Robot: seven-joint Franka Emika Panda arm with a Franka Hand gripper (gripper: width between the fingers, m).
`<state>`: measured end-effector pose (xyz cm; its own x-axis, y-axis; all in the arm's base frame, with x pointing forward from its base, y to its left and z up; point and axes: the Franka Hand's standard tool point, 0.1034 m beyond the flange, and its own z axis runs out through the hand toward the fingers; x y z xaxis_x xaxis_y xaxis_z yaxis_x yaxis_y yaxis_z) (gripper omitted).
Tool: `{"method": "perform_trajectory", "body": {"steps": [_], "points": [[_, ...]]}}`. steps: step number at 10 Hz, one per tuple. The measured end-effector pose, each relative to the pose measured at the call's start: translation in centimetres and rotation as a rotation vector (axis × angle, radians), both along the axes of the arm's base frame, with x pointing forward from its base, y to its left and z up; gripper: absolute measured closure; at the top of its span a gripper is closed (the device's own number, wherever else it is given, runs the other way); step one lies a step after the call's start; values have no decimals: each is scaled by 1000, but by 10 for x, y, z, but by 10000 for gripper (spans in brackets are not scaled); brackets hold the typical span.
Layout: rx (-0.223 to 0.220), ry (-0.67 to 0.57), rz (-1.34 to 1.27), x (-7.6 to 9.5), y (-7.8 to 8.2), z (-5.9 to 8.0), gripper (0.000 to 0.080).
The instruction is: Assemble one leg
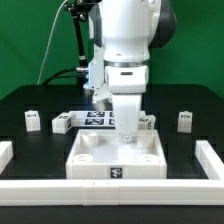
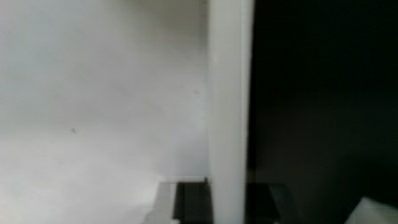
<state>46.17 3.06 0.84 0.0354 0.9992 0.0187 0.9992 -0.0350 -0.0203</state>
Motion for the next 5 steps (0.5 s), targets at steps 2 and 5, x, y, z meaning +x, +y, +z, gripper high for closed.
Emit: {"method": "perform_trajectory", "body": {"steps": [2,5], "points": [[18,-2,37,16,27,0,741],[28,-19,-8,32,54,0,741]]}}
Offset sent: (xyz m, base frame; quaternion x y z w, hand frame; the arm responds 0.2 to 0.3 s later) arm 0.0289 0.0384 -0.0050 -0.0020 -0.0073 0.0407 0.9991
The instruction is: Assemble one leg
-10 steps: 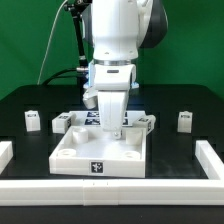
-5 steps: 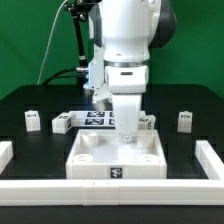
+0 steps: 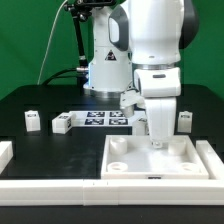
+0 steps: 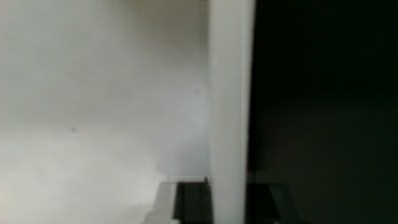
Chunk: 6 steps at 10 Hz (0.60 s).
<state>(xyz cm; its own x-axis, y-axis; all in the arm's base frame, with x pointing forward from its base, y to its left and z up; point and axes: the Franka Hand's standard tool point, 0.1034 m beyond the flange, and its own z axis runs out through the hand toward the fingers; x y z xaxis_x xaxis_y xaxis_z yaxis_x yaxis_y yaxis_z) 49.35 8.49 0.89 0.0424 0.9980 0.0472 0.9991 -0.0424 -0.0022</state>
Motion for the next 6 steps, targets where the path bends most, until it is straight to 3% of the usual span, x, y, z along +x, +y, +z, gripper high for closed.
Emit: {"method": "perform_trajectory", "body": {"steps": [6], "points": [[-1,3,-15,2,5,0,728]]}}
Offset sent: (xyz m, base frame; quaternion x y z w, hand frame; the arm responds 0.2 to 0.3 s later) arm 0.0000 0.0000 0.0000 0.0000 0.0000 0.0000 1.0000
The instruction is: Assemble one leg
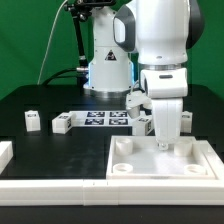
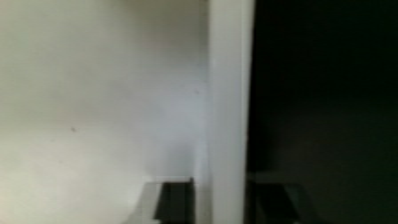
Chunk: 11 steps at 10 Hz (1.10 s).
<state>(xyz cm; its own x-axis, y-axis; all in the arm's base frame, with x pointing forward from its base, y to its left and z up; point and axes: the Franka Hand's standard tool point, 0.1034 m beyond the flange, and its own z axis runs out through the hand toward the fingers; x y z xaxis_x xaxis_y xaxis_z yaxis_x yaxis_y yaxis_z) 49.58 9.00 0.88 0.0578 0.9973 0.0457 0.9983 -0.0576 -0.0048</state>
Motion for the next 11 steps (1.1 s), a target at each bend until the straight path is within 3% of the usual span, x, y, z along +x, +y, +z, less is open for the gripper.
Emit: {"method": "perform_trajectory", "body": {"steps": [1,2,4,5,11], "points": [[0,0,0,0,0,0,502],[0,0,0,0,0,0,502],[0,0,-1,0,0,0,234],[0,0,-1,0,0,0,169],[0,-1,-43,-5,2,4,150]]}}
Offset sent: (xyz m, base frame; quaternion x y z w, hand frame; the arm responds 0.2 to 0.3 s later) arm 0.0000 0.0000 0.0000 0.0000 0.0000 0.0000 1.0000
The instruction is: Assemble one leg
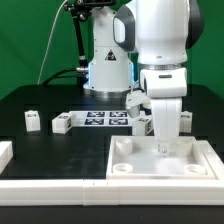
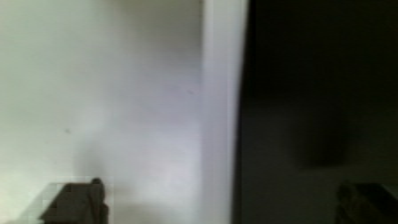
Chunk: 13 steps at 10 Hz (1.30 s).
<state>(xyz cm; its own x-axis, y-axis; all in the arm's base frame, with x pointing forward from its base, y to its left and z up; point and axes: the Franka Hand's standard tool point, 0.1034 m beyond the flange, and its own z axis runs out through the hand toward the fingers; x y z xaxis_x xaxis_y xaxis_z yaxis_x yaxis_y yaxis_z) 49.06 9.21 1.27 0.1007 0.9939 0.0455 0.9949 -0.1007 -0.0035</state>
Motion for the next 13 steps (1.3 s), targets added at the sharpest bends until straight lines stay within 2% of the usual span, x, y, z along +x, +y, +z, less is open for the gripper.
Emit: {"method": "perform_trajectory", "body": {"steps": [2,4,7,10,13], "points": [[-6,-11,-10,-24,7,17,150],[-14,-9,-37,-37,8,26,150],[-13,-3,-62,-37,7,23,150],[-6,14,-390,-38,9,22,150],[15,11,-738,-47,28,26,150]]}}
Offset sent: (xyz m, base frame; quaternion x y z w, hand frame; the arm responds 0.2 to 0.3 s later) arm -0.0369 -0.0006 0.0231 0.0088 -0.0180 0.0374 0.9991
